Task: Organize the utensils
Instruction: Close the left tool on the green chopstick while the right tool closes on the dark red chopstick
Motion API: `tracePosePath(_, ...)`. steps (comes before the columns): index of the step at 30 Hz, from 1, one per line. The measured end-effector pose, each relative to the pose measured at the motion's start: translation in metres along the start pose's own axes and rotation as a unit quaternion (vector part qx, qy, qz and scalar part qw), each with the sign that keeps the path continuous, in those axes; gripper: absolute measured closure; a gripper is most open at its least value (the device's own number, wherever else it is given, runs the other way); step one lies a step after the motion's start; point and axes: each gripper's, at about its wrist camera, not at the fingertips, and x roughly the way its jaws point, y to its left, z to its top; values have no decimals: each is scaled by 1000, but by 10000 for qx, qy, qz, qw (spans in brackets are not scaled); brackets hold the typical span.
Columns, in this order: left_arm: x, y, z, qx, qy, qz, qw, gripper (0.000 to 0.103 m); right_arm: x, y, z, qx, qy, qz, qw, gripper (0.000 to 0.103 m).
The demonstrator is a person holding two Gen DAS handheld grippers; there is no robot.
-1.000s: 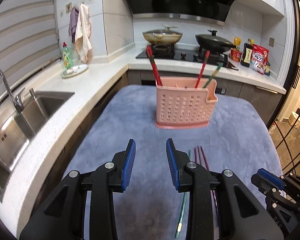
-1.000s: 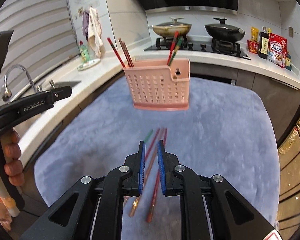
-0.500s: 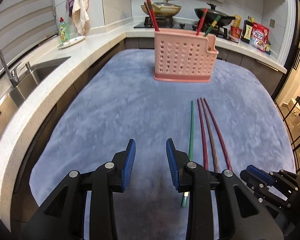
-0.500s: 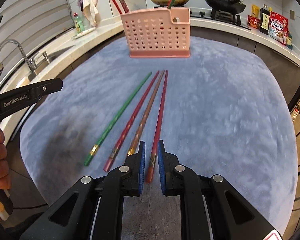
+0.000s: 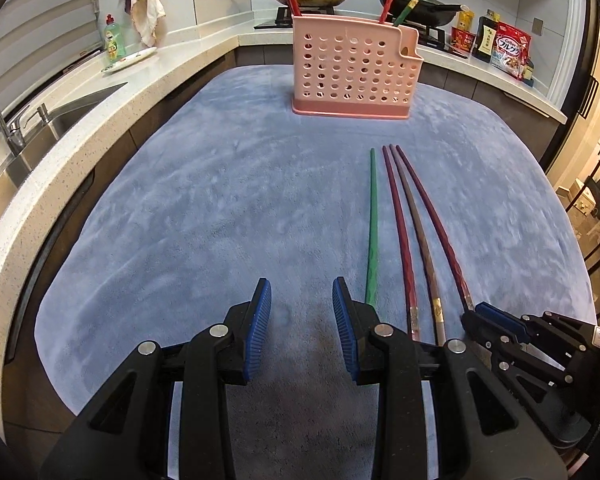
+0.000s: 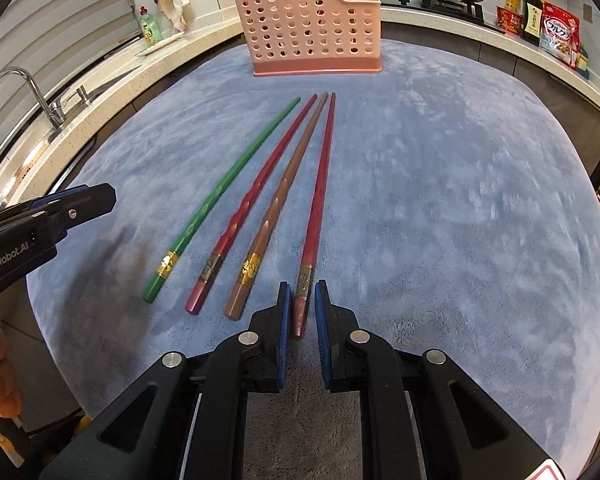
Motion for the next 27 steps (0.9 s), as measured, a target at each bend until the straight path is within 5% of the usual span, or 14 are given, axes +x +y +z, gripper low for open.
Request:
tracePosePath(10, 8, -11, -11, 155, 167, -167, 9996, 55, 1, -2, -2, 15, -25, 37, 10000, 94)
tracePosePath(27, 36, -19, -28, 201, 536, -325, 9978, 57, 1, -5, -3, 71, -27, 102, 9999, 94)
